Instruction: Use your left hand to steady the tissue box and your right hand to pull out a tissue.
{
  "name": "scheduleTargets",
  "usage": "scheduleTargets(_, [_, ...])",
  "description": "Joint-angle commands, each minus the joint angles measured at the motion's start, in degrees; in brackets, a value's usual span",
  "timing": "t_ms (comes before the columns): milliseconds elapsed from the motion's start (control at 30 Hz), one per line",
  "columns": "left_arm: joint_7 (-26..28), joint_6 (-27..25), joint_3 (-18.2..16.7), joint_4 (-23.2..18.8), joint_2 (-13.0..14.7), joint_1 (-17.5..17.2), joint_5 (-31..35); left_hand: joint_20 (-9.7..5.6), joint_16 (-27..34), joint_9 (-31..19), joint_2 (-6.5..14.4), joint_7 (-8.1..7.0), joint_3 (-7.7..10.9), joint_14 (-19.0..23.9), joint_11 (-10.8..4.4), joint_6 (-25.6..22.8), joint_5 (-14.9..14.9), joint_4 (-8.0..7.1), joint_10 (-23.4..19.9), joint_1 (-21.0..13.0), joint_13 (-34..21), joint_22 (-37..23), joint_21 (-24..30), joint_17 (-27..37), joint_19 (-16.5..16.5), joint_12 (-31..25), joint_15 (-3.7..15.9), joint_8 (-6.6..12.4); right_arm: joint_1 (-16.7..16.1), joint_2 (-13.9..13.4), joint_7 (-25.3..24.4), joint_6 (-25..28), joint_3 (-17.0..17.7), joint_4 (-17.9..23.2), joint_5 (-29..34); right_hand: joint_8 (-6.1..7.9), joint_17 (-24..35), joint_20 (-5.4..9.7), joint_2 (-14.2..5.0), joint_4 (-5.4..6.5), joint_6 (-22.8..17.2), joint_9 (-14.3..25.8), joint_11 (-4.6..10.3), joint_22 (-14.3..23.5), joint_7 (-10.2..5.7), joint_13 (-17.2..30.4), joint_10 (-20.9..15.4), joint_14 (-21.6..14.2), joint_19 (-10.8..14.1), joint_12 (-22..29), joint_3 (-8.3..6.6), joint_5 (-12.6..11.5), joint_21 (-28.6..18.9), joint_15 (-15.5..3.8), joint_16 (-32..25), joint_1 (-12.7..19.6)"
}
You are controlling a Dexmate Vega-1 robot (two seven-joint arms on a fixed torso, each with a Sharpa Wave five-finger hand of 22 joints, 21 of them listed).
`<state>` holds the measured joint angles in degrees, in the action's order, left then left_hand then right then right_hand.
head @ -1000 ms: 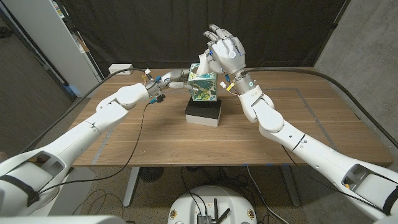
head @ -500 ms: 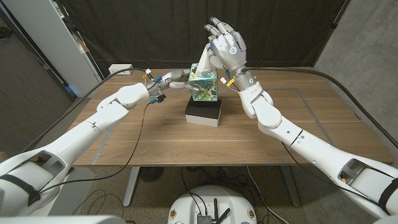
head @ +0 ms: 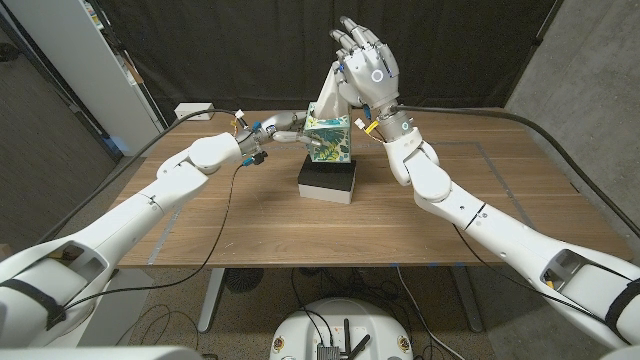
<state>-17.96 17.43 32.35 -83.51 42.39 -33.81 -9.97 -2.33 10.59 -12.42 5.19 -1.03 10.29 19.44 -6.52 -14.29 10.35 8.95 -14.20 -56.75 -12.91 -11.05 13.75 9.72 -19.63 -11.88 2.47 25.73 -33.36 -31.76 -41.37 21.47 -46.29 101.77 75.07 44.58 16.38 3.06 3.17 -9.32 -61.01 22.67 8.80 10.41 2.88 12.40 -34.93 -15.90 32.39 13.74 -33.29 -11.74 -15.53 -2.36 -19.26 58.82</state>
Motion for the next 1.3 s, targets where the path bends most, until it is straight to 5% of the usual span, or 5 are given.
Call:
scheduleTargets(33, [0.2,-0.3,-0.2,-1.0,0.5,-0.5,0.0,-0.82,-0.1,-0.1,0.6,0.08,0.40,-0.4,0.12,-0.4,0.3,-0.05,0.3,0.0,-0.1,-0.2,-0.1,0.1,0.5,0.1,5.89,-0.12,1.0,0.8,-2.7,1.3,-0.5,-0.8,0.7,0.62,0.1,1.88,0.49,0.00,-0.4,0.0,0.37,0.2,-0.35,0.1,-0.1,-0.4,0.5,-0.2,-0.61,-0.2,0.2,-8.50,0.2,-0.4])
scheduleTargets(1300, [-2.3,2.7,-0.2,2.9,0.3,1.0,-1.0,-0.77,-0.1,-0.1,0.6,0.05,0.61,-0.5,0.13,-0.5,0.3,0.05,0.4,0.1,-0.1,-0.2,-0.1,0.1,0.5,0.1,5.86,-0.26,6.6,7.2,-14.3,7.3,-3.3,-9.6,-0.3,1.25,0.5,1.87,0.97,0.02,-0.2,0.3,0.59,0.2,-0.50,0.0,0.0,-0.1,0.3,-1.1,-1.95,-0.2,0.6,-8.75,1.0,-1.2])
